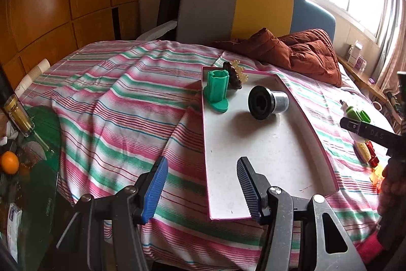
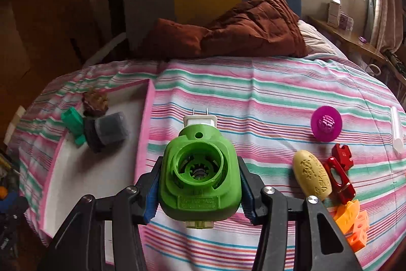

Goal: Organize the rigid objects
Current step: 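Carry the green plug-shaped object into the white tray and open the right gripper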

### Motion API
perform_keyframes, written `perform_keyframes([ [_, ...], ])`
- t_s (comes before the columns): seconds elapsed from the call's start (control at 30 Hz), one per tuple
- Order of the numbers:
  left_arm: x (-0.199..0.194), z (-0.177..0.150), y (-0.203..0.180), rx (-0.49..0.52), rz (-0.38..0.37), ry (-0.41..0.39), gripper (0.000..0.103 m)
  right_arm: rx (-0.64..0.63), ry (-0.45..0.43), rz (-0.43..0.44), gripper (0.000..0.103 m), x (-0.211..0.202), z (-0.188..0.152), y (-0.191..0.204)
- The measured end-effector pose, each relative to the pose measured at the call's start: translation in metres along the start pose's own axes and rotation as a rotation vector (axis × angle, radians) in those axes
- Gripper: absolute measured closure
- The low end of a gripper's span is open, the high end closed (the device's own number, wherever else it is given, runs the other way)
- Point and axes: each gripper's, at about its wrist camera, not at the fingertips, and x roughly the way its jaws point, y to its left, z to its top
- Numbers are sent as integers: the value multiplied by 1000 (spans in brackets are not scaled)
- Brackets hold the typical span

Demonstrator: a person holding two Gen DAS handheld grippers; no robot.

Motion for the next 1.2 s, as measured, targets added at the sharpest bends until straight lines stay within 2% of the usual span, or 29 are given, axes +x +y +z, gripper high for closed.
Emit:
perform_keyframes([
  [0.27,1,-1,13,-23,13,-4,45,-153,45,168,51,-2,-4,86],
  [0.4,3,-3,20,-47,18,1,45,-169,114,226,51,14,-11,117],
  [0.57,3,-3,33,-68,38,3,46,-157,175,266,51,37,-9,146],
  [0.67,3,-3,41,-89,52,4,45,-168,191,256,51,51,-4,162],
  [0.8,4,-4,48,-103,62,9,45,-154,242,271,51,77,0,176],
  [0.9,6,-5,49,-104,65,17,45,-105,310,330,49,96,1,180],
  [1.07,7,-5,49,-102,70,16,45,-85,273,370,46,88,2,175],
  [1.2,6,-4,46,-94,67,10,45,-92,207,375,46,65,4,165],
])
